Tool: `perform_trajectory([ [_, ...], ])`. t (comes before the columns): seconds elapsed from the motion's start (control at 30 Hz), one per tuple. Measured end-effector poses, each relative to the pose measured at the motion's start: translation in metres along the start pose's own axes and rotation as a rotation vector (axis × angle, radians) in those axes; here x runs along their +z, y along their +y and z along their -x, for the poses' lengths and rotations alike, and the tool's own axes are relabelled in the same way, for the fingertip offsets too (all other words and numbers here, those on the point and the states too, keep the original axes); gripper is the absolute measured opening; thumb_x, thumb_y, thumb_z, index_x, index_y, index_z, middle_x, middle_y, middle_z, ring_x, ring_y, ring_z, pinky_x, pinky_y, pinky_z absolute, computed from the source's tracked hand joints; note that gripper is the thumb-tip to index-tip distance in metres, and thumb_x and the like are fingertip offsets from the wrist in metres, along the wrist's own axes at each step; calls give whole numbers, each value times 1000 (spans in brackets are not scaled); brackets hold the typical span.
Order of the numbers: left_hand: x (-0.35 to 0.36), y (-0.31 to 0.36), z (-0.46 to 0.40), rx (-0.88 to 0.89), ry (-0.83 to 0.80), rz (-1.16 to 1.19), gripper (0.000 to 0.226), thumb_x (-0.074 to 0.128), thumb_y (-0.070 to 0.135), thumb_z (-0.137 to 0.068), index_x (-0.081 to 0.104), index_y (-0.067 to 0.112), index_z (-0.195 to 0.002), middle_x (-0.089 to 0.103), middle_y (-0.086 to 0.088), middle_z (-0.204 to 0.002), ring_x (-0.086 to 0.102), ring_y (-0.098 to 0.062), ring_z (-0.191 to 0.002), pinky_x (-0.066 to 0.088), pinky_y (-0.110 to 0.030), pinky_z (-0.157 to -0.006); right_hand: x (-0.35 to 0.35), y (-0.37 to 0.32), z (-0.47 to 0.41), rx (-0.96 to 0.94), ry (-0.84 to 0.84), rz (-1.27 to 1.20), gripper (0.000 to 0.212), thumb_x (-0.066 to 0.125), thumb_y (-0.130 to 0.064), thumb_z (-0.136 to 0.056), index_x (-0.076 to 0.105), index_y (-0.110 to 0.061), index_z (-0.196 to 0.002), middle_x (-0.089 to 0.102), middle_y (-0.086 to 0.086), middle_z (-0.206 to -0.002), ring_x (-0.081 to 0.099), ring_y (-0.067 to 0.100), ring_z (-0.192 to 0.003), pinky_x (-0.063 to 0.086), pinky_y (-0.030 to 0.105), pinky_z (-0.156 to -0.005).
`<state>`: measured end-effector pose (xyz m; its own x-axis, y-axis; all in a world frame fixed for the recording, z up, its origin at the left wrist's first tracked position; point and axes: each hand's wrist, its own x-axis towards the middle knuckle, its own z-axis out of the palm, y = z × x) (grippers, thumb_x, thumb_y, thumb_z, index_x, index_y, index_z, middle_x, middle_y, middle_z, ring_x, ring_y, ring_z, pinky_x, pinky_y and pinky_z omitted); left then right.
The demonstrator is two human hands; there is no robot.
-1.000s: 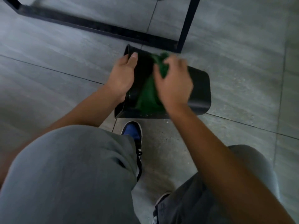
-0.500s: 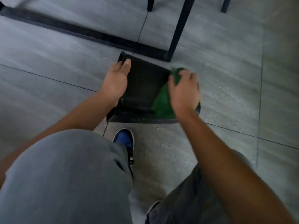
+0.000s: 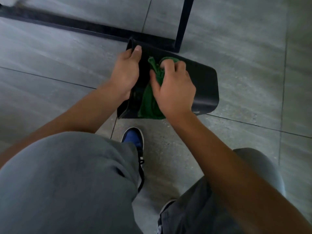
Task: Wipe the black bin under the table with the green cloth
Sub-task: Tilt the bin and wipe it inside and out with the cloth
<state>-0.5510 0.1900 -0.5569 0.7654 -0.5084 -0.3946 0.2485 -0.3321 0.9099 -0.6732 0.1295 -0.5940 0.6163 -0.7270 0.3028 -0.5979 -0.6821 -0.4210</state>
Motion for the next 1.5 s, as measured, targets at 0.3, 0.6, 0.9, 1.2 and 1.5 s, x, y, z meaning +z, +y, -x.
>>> perform_trajectory([
  [0.3,-20,-12,10,-140,-146,167,32,54,45,-104,68,21,-121,80,-1,-107,77,-20,-99,60,-46,-93,-9,128,-13,323,-188,324,50,41,-51,-106,50,-10,-132,55,21,-125,61,43,-107,51,47,-74],
  [0.6,-53,-19,47,55,-698,-470,41,64,44,-91,53,46,-130,66,27,-119,66,6,-110,55,-12,-81,-13,155,3,457,-153,270,47,44,-51,-105,51,-12,-130,54,21,-128,61,44,-108,50,47,-75],
  [0.9,-52,-41,61,44,-588,-274,46,63,24,-98,54,28,-143,69,12,-132,63,-8,-123,51,-28,-103,-38,148,-10,438,-224,73,44,56,-51,-100,58,-15,-125,59,16,-123,63,38,-105,38,33,-75],
  [1.2,-44,-29,59,152,-573,-381,39,59,-4,-98,54,12,-134,67,0,-126,64,0,-113,49,-18,-94,-18,25,7,-168,-76,-142,38,61,-46,-97,70,-22,-126,62,10,-120,62,27,-99,50,31,-72],
  [1.5,-62,-36,62,115,-491,-526,16,52,31,-106,56,41,-117,70,28,-104,64,12,-101,48,-10,-84,-35,167,-12,679,-201,-30,44,60,-51,-97,63,-21,-129,63,14,-127,64,35,-111,45,33,-80],
])
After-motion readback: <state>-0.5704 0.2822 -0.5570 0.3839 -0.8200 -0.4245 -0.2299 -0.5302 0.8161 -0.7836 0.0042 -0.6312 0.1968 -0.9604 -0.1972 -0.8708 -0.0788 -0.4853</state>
